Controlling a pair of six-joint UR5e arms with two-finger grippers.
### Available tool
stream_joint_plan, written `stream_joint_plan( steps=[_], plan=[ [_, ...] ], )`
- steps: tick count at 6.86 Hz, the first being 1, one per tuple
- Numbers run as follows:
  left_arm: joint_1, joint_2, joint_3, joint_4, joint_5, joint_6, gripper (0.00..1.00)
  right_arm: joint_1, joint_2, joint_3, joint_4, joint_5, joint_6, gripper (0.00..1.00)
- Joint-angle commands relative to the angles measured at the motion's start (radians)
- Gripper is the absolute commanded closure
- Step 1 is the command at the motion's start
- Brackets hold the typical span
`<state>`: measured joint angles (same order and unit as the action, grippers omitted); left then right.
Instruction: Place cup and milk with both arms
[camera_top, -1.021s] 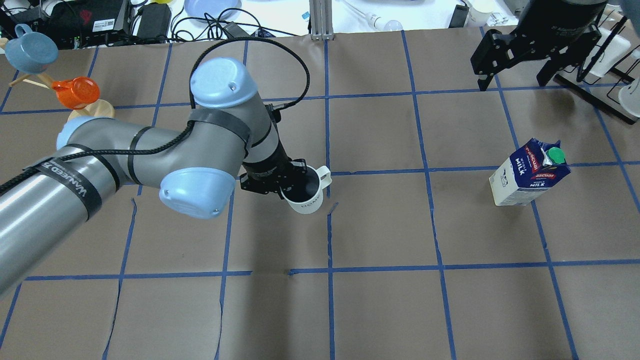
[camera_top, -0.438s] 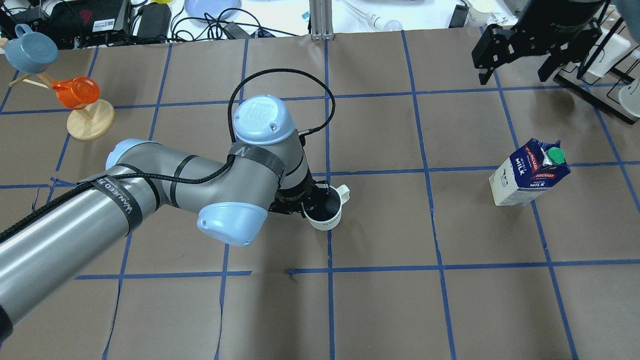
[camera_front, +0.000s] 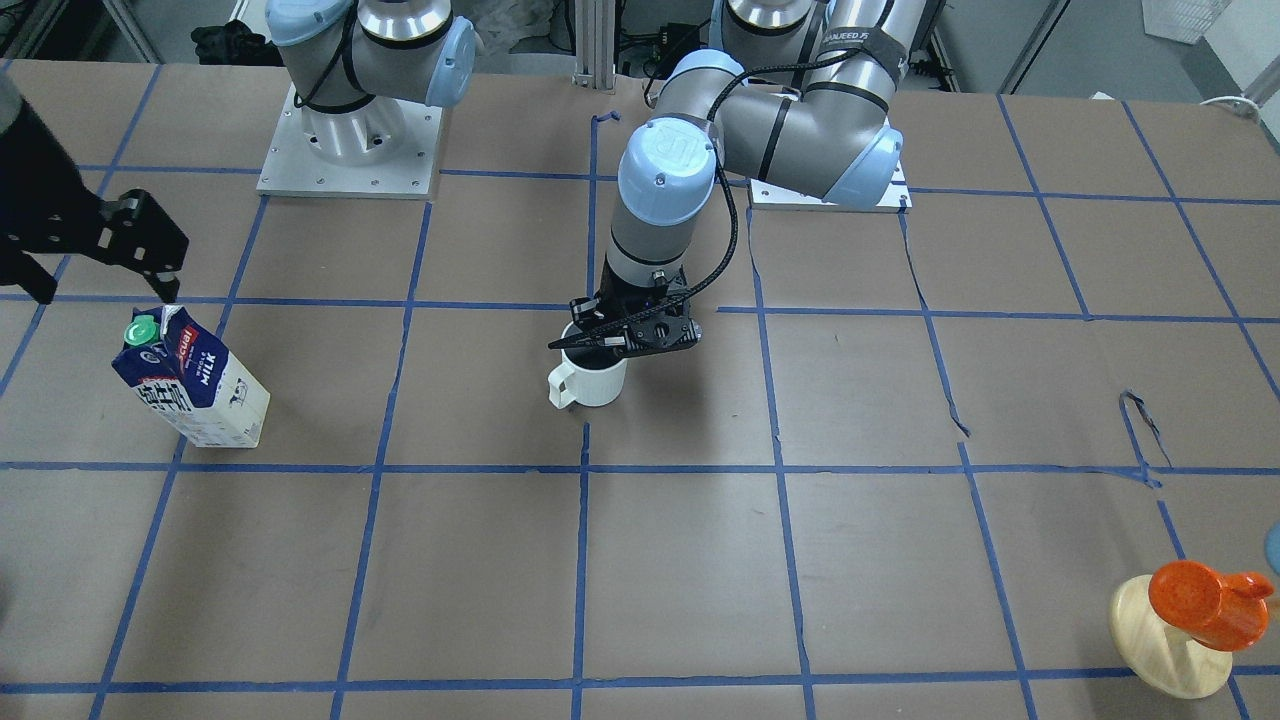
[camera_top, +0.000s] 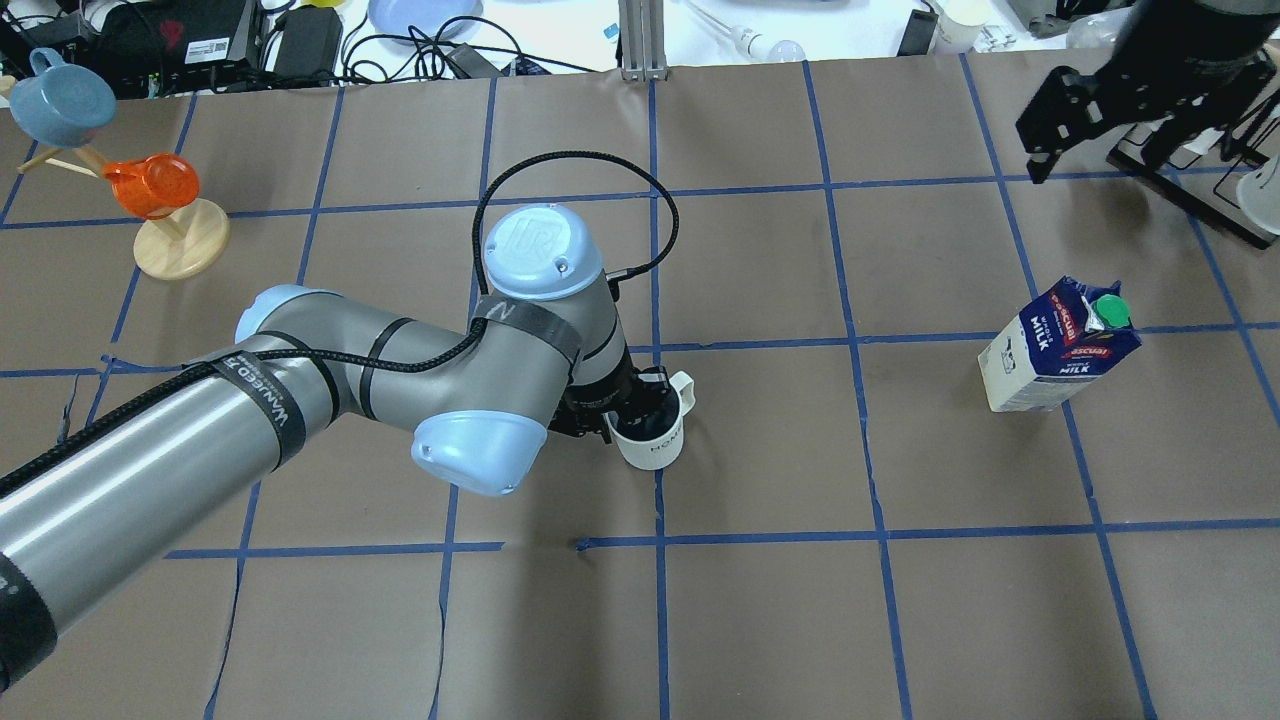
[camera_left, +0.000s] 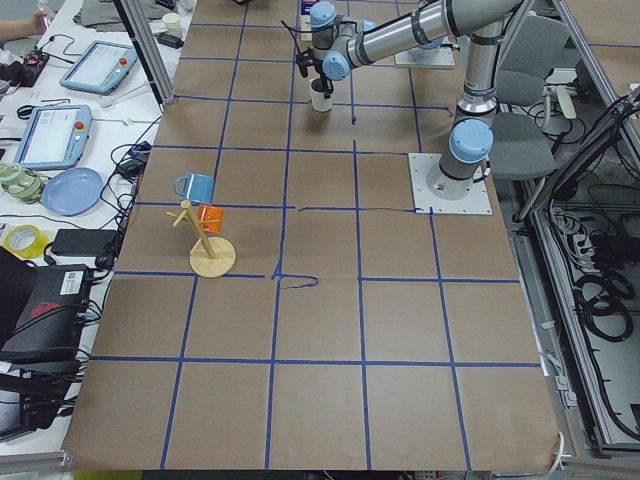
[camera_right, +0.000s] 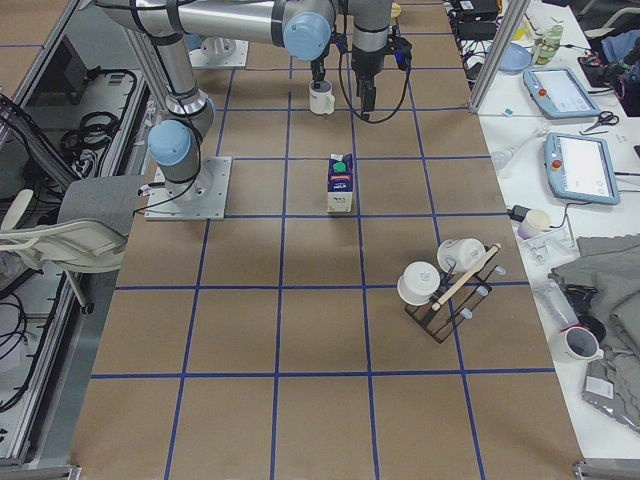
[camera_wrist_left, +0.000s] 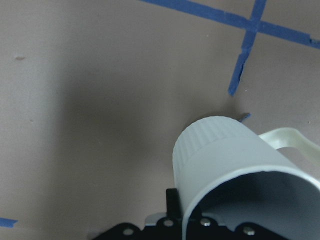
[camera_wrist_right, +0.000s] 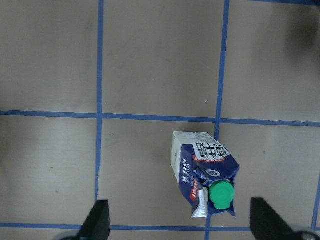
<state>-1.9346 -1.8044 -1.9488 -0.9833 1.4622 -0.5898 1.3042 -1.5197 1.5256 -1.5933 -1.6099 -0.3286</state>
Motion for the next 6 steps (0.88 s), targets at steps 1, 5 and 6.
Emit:
stream_joint_plan(
  steps=[1, 5, 6],
  plan=[
    [0.028, 0.043, 0.051, -0.014, 0.006, 0.019, 0.00, -0.085, -0.002, 0.059, -0.004, -0.002, -0.124, 0.00],
    [0.369, 0.215, 0.143, -0.257, 0.050, 0.623, 0.00, -0.083, 0.033, 0.267, -0.229, -0.002, -0.191, 0.00],
    [0.406, 0.250, 0.224, -0.352, 0.081, 0.734, 0.00, -0.085, 0.033, 0.324, -0.328, -0.004, -0.216, 0.00]
  ],
)
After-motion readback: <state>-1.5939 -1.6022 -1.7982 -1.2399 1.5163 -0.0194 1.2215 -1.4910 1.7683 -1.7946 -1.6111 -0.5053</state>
